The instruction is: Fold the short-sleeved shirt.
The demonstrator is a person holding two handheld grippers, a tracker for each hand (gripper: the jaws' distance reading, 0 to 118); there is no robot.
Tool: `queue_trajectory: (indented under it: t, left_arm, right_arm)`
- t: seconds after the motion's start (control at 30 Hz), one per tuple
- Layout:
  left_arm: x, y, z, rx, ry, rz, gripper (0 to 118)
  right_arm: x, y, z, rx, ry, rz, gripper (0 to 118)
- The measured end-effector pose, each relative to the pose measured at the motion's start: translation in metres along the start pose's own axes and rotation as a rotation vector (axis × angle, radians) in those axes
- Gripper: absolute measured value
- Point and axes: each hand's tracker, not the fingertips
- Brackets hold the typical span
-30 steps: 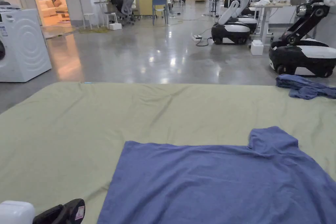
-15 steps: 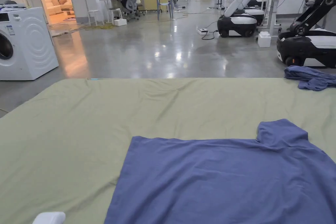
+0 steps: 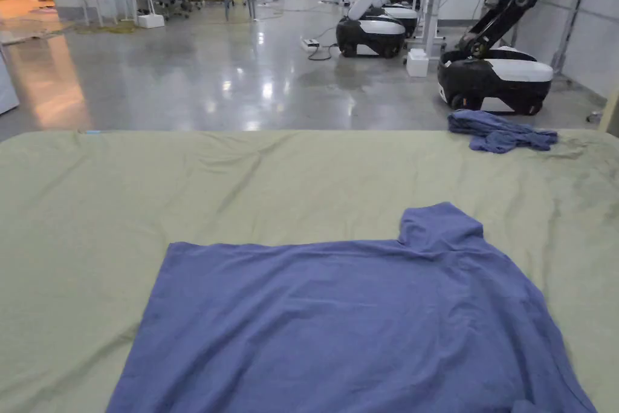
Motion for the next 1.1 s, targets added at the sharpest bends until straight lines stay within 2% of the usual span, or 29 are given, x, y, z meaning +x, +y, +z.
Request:
queue_trajectory:
  t: [0.03,0.1,0.2,0.23,0.27,0.3,0.33,0.37,0.43,0.53,0.63,0.73,0.8,0.93,1.1]
  left_arm:
    - [0.0,0.0,0.0,0.002,-0.014,0.014,4]
    - [0.002,0.0,0.001,0.002,-0.02,0.021,4]
    - [0.004,-0.001,0.002,0.0,-0.017,0.027,4]
    - [0.004,-0.002,0.003,-0.001,-0.018,0.035,4]
    - [0.005,-0.004,0.004,0.0,-0.017,0.039,4]
    - [0.006,-0.006,0.005,0.003,-0.015,0.04,4]
    - [0.007,-0.006,0.009,0.009,-0.011,0.039,4]
    - [0.008,-0.007,0.011,0.015,-0.008,0.039,4]
    - [0.006,-0.009,0.018,0.04,-0.005,0.059,4]
    - [0.003,-0.004,0.03,0.104,-0.021,0.13,4]
    - [0.004,0.021,0.043,0.214,-0.008,0.154,4]
    - [-0.011,0.058,0.026,0.287,-0.017,0.203,4]
    - [-0.012,0.082,0.002,0.286,0.006,0.185,4]
    - [-0.023,0.122,-0.089,0.147,0.048,0.184,4]
    - [-0.026,0.137,-0.149,0.056,0.077,0.188,4]
  right_arm:
    - [0.005,-0.008,-0.005,-0.006,0.032,-0.005,118]
    - [0.002,-0.013,-0.011,-0.127,-0.003,-0.006,118]
    - [-0.01,-0.027,-0.025,-0.241,-0.015,0.091,114]
    - [-0.004,-0.027,-0.037,-0.263,-0.018,0.116,114]
    - [-0.005,-0.029,-0.039,-0.257,-0.018,0.133,102]
    - [-0.008,-0.03,-0.039,-0.23,-0.014,0.141,79]
    - [-0.01,-0.032,-0.038,-0.197,-0.005,0.154,46]
    - [-0.009,-0.034,-0.04,-0.166,0.006,0.147,22]
    - [-0.007,-0.033,-0.032,-0.092,-0.005,0.103,14]
    - [-0.009,-0.02,-0.01,0.021,0.013,0.086,11]
    - [-0.018,0.013,0.006,0.117,0.027,0.128,10]
    - [-0.016,0.055,-0.008,0.152,0.049,0.114,10]
    - [-0.016,0.084,-0.032,0.137,0.059,0.107,10]
    - [-0.004,0.113,-0.119,-0.045,0.055,0.059,10]
    - [0.0,0.116,-0.182,-0.176,0.015,0.077,10]
